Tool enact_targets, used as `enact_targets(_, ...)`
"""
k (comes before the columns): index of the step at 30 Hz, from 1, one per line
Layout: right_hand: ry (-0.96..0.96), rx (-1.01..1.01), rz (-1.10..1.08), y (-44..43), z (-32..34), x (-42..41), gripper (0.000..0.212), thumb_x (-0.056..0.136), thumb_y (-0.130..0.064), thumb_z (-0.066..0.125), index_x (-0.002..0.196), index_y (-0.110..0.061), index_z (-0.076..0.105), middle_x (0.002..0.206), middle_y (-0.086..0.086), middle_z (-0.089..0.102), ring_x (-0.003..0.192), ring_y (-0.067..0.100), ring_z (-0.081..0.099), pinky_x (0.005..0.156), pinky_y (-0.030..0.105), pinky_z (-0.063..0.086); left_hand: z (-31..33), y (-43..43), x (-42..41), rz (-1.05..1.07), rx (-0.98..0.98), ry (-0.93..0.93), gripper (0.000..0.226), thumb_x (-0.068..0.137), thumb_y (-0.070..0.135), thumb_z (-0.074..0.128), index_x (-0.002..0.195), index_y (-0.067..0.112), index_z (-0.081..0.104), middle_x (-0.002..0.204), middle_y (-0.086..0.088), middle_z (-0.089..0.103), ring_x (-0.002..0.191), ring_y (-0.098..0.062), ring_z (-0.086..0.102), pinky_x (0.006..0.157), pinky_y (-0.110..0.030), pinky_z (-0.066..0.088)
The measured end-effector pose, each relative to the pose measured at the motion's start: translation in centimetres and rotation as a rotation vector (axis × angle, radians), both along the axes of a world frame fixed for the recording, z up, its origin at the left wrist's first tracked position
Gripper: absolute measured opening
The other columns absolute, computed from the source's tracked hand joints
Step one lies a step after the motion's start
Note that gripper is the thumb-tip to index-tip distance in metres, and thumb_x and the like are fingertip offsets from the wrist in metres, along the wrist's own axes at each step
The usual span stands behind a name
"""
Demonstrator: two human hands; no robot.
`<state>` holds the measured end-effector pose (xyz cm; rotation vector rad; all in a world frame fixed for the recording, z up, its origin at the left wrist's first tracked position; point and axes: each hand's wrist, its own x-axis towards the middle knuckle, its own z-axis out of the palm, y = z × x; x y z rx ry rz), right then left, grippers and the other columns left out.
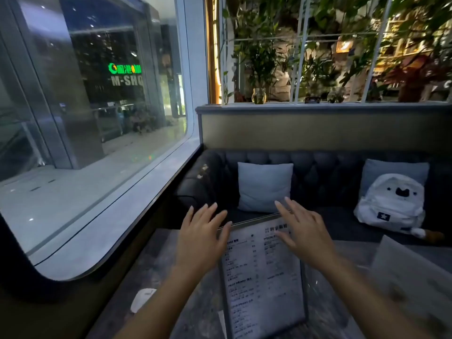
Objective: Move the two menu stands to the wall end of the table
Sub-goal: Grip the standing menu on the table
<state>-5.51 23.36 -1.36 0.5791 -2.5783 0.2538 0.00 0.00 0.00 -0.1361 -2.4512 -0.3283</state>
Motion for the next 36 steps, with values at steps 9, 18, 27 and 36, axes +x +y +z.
enact_targets(9,-0.068,0.070,-0.012,1.2,-0.8,-0.9,0.059,0.088,-0.045,0.045,0.140,-0.027,0.025,0.150,-0.005,0.031,0.141,0.012,0.017,0.110,0.038,0.016,-1.2,-0.7,0.1,-0.031,0.033,-0.005,0.011,0.082,0.022,0.062,0.087,0.018,0.070,0.074,0.000,0.073,0.064,-0.023,0.067,0.066,-0.034,0.050)
enact_targets(18,-0.083,-0.009,-0.023,0.4,-0.5,-1.5,0.048,0.084,-0.045,0.052,0.126,-0.028,0.039,0.132,-0.004,0.044,0.127,0.012,0.035,0.097,0.035,0.022,-1.2,-1.1,-1.0,-0.025,0.105,-0.137,0.015,0.088,0.024,0.052,0.076,0.015,0.053,0.085,-0.003,0.068,0.078,-0.027,0.064,0.056,-0.041,0.050)
enact_targets(27,-0.034,0.000,-0.108,1.5,-1.1,0.5,0.054,0.079,-0.040,0.061,0.127,-0.022,0.044,0.130,0.004,0.049,0.121,0.021,0.044,0.090,0.040,0.030,-0.9,-0.7,-3.1,-0.017,0.119,-0.193,0.016,0.089,0.029,0.046,0.076,0.020,0.045,0.095,-0.001,0.069,0.085,-0.030,0.063,0.062,-0.042,0.052)
enact_targets(36,0.018,0.018,-0.197,1.7,-1.2,2.2,0.056,0.073,-0.032,0.070,0.122,-0.012,0.051,0.122,0.014,0.057,0.113,0.028,0.054,0.083,0.042,0.040,-0.6,0.2,-4.6,-0.039,0.095,-0.192,0.028,0.092,0.032,0.044,0.068,0.026,0.030,0.082,-0.004,0.067,0.073,-0.035,0.060,0.052,-0.032,0.031)
